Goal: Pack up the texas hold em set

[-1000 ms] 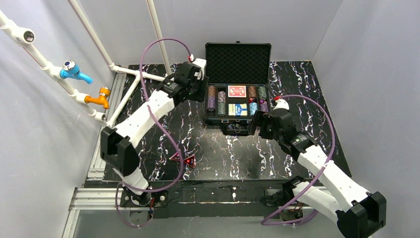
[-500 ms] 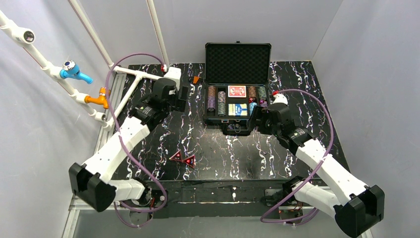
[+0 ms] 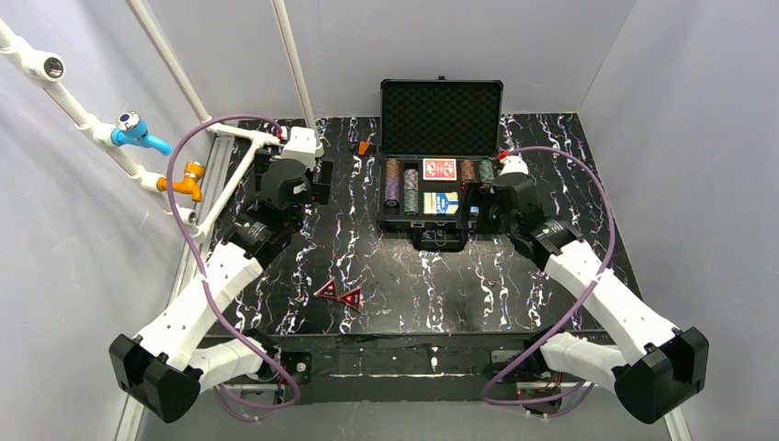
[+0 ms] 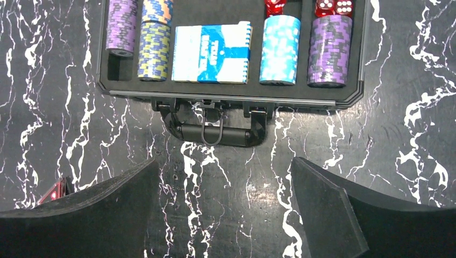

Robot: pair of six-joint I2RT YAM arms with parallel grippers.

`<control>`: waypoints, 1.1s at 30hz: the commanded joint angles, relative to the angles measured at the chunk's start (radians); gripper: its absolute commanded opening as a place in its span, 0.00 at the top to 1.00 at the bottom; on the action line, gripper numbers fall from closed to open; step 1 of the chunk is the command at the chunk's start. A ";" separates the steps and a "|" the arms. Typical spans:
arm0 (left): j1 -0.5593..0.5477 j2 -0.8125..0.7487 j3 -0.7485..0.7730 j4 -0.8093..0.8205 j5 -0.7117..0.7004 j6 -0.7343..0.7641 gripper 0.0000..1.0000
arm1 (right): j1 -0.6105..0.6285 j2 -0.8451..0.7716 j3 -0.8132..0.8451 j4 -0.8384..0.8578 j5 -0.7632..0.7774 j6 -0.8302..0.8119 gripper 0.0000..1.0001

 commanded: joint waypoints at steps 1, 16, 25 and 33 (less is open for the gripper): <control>0.001 -0.033 -0.013 0.047 -0.061 0.030 0.02 | -0.001 0.035 0.078 0.041 -0.093 -0.091 0.00; 0.001 -0.055 -0.025 0.065 -0.145 0.049 0.02 | 0.249 0.285 0.307 0.046 -0.260 -0.233 0.00; 0.001 -0.076 -0.057 0.105 -0.262 0.078 0.02 | 0.481 0.465 0.323 0.089 -0.211 -0.290 0.00; 0.004 -0.102 -0.076 0.161 -0.398 0.094 0.02 | 0.604 0.655 0.402 0.092 -0.080 -0.203 0.00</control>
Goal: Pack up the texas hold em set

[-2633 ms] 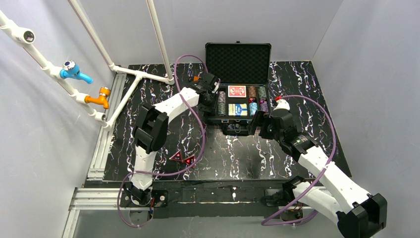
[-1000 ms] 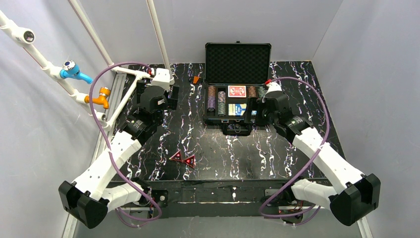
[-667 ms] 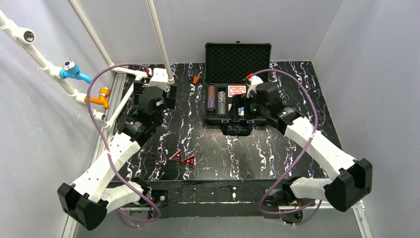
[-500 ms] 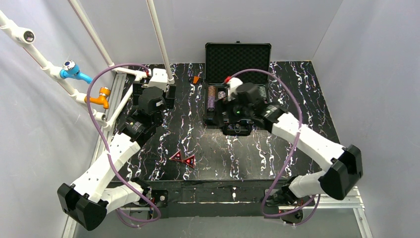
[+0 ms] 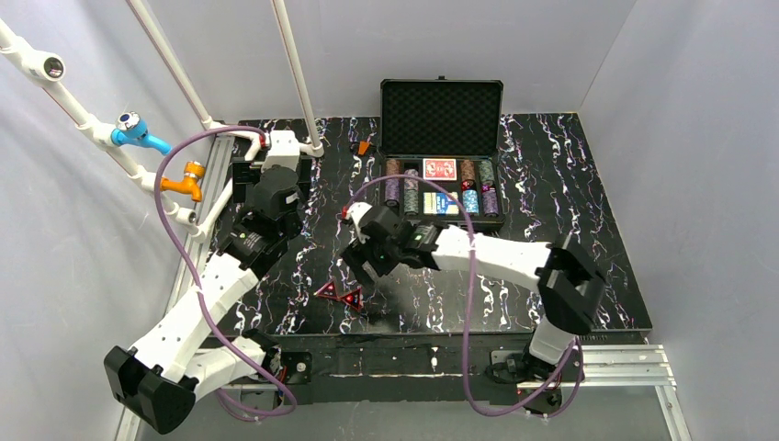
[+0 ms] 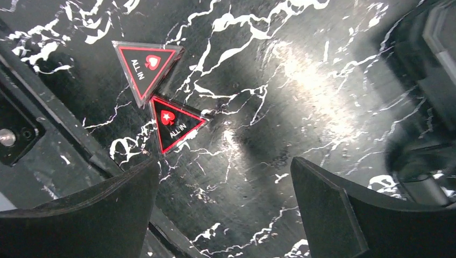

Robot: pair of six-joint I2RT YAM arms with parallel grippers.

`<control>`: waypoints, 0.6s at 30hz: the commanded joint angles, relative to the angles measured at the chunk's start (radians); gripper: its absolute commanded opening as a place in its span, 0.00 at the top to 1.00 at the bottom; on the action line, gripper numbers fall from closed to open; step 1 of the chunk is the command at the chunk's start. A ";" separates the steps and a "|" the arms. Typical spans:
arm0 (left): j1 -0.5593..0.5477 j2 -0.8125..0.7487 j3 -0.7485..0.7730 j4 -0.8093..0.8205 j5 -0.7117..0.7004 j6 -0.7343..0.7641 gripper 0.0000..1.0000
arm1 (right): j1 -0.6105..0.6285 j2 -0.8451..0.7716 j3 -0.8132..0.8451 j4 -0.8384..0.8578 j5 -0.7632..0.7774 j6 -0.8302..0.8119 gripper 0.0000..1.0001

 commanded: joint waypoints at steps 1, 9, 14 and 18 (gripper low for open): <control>0.005 -0.042 -0.010 0.068 -0.128 0.009 0.02 | 0.055 0.113 0.104 0.018 0.123 0.074 0.00; 0.007 -0.050 -0.010 0.065 -0.129 0.000 0.02 | 0.123 0.293 0.258 -0.016 0.176 0.150 0.00; 0.009 -0.054 -0.012 0.067 -0.125 0.007 0.02 | 0.149 0.394 0.361 -0.063 0.165 0.132 0.00; 0.009 -0.059 -0.015 0.068 -0.122 0.010 0.02 | 0.169 0.431 0.396 -0.054 0.118 0.060 0.00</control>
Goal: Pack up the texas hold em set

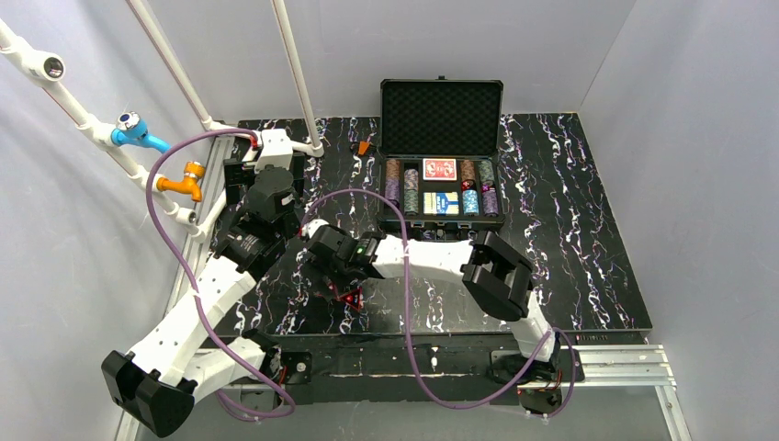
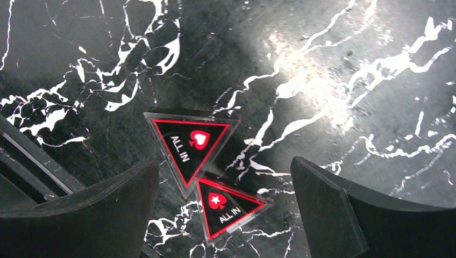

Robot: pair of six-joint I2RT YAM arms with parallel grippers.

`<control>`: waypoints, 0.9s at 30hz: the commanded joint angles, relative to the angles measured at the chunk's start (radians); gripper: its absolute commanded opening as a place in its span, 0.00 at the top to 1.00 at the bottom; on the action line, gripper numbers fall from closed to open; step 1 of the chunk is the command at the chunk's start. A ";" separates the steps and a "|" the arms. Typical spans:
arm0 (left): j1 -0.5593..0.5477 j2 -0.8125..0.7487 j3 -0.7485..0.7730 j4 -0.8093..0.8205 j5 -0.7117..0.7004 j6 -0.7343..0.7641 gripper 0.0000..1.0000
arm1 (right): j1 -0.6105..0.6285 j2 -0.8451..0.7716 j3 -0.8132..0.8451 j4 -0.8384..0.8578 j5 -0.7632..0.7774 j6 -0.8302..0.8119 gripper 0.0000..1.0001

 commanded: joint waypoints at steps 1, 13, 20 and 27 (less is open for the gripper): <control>0.008 -0.033 -0.014 0.032 -0.031 0.001 0.02 | 0.023 0.031 0.071 -0.016 -0.043 -0.080 0.00; 0.015 -0.038 -0.009 0.020 -0.020 -0.004 0.02 | 0.026 0.106 0.136 -0.034 -0.166 -0.325 0.00; 0.017 -0.036 -0.009 0.018 -0.017 -0.001 0.02 | 0.026 0.155 0.189 -0.063 -0.188 -0.406 0.00; 0.018 -0.035 -0.009 0.016 -0.014 -0.002 0.02 | 0.025 0.188 0.213 -0.077 -0.178 -0.428 0.00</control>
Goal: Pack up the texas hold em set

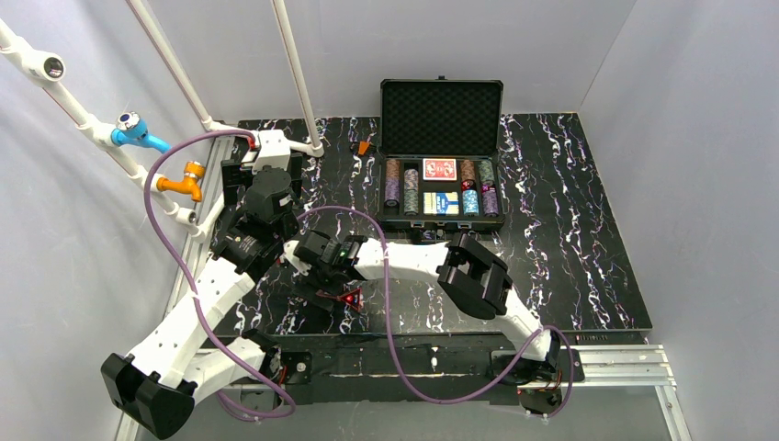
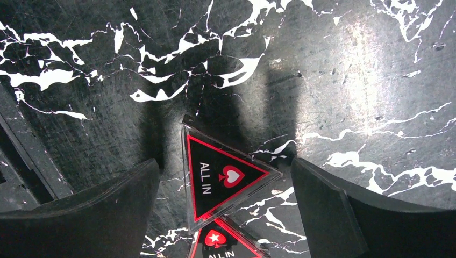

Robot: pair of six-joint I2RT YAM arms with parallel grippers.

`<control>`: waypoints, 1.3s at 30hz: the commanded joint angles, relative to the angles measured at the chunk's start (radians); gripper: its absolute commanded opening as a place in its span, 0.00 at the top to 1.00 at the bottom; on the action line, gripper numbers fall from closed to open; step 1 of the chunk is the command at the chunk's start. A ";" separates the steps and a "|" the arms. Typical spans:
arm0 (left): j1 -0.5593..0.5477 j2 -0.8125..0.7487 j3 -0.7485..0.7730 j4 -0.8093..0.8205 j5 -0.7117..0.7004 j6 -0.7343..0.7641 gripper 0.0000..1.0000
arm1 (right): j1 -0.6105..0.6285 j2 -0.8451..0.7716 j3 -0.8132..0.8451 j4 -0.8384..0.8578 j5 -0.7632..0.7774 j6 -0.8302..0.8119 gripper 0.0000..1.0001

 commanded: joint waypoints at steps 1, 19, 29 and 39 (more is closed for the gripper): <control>0.005 -0.024 -0.001 0.014 -0.014 -0.008 0.02 | 0.004 0.019 0.051 -0.032 -0.009 -0.041 0.00; 0.011 -0.011 0.004 0.003 -0.003 -0.010 0.02 | 0.001 0.013 0.030 -0.048 -0.024 -0.047 0.16; 0.014 -0.007 0.005 -0.001 0.003 -0.013 0.02 | 0.001 0.011 0.028 -0.053 -0.027 -0.043 0.32; 0.015 0.000 0.007 0.000 0.010 -0.015 0.02 | 0.001 -0.060 0.000 -0.026 -0.030 -0.020 0.43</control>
